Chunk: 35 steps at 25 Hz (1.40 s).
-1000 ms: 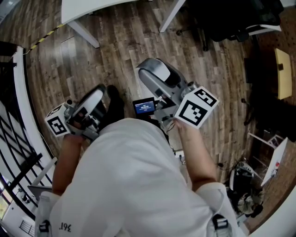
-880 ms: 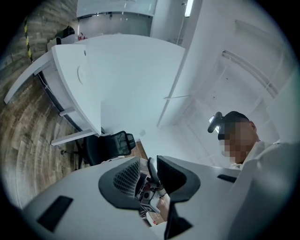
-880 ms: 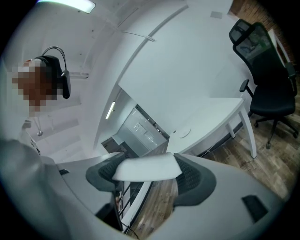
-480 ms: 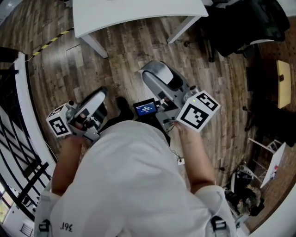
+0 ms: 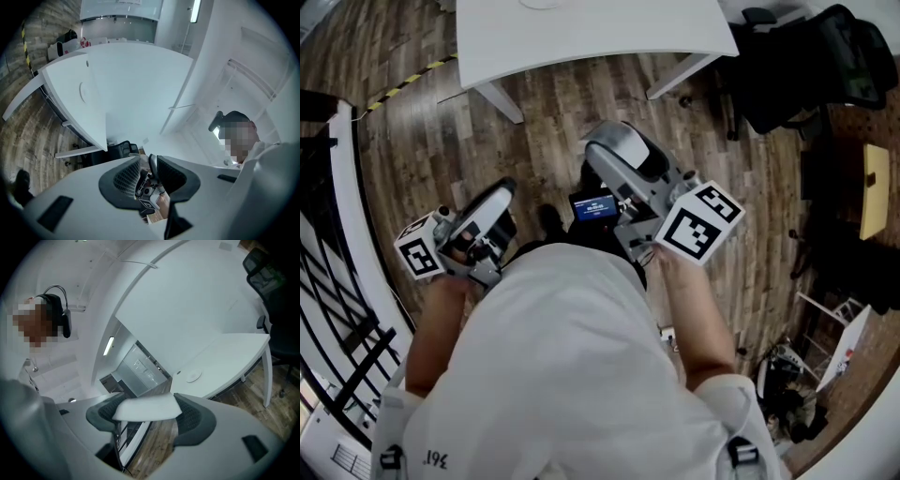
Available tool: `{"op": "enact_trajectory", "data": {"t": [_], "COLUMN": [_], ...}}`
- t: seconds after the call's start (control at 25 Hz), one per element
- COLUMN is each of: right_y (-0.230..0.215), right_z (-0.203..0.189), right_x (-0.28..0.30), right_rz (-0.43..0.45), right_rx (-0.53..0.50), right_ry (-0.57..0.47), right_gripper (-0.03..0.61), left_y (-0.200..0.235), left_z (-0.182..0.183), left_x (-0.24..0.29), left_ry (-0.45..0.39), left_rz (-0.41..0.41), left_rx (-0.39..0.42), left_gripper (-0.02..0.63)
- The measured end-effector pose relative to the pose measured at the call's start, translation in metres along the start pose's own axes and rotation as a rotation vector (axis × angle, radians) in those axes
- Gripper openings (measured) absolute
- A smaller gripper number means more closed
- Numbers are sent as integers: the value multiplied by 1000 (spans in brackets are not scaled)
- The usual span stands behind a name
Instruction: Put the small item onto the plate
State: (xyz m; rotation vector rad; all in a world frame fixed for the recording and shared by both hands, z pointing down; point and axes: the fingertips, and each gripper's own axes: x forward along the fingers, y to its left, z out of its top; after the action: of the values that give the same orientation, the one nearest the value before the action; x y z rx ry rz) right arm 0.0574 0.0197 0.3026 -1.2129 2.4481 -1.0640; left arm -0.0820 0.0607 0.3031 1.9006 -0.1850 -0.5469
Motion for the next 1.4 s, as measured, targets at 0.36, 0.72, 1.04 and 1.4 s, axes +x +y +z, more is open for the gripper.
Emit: {"op": "enact_trajectory", "data": {"t": [0.36, 0.72, 1.04, 1.4], "right_y": [-81, -160, -187, -192], "right_z": [75, 158, 162, 161], "right_x": [69, 129, 167, 203], "right_rz": [80, 157, 190, 137], "right_rx": [-120, -201, -176, -221], "right_ry": [92, 193, 262, 275], "right_gripper": [325, 325, 325, 325], "left_y": [52, 88, 110, 113], "left_z": [88, 147, 167, 202], "left_x": [76, 176, 179, 172], "left_ry": [-148, -208, -271, -243], "left_rz": [64, 120, 168, 151], "left_rx": [57, 95, 87, 71], "left_gripper": [103, 103, 103, 103]}}
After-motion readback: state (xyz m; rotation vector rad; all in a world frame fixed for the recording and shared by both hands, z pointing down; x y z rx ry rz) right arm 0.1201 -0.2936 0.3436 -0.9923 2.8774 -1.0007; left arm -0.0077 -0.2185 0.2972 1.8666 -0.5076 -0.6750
